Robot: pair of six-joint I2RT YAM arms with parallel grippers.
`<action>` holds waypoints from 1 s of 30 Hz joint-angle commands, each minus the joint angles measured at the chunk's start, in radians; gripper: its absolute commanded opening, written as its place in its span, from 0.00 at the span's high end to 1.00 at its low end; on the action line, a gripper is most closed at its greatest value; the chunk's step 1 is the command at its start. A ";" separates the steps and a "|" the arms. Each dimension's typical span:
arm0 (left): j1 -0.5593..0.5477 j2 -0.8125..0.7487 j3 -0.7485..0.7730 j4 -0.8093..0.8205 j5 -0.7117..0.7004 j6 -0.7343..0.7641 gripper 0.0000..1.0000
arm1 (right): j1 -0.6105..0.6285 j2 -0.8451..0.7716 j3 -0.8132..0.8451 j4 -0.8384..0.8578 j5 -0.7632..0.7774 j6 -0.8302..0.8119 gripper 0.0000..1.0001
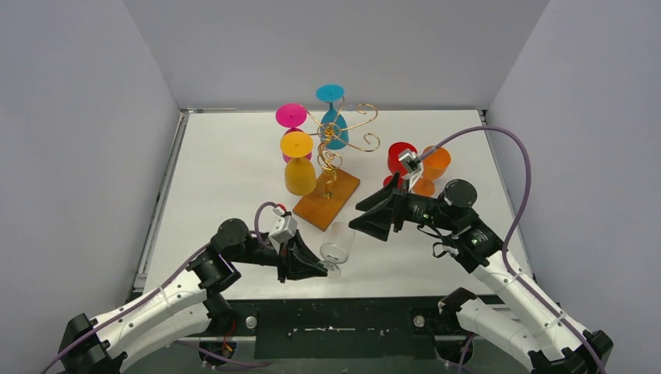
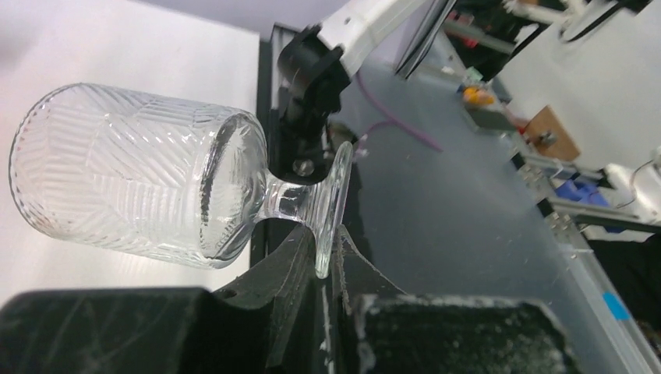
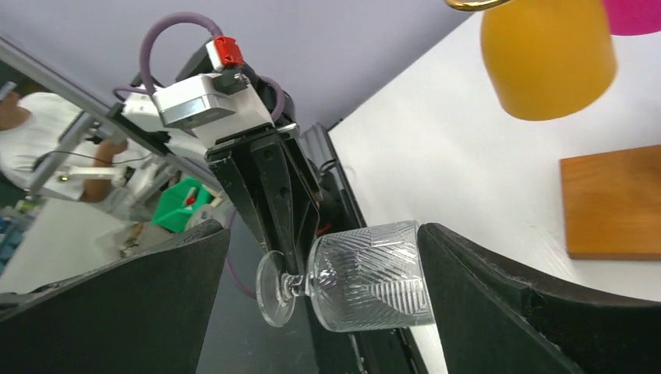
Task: Take the wine glass off the wine glass rack
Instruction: Place the wine glass at the center of the board.
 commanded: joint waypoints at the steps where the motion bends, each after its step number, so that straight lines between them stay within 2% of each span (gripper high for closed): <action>1: -0.007 -0.032 0.147 -0.391 -0.039 0.340 1.00 | -0.006 -0.022 0.078 -0.227 0.076 -0.218 0.03; 3: -0.017 -0.042 0.191 -0.527 -0.109 0.441 1.00 | -0.006 -0.012 0.113 -0.300 0.070 -0.258 0.03; 6: -0.034 -0.052 0.225 -0.631 -0.240 0.588 1.00 | -0.006 0.020 0.165 -0.373 0.055 -0.297 0.03; 11: -0.089 -0.055 0.212 -0.636 -0.436 0.667 1.00 | -0.005 0.071 0.193 -0.410 0.042 -0.304 0.03; 18: -0.289 -0.099 0.152 -0.604 -0.759 0.875 1.00 | 0.000 0.115 0.206 -0.432 0.014 -0.294 0.05; 30: -0.455 -0.002 0.174 -0.600 -0.902 1.049 1.00 | 0.010 0.228 0.360 -0.572 -0.051 -0.385 0.12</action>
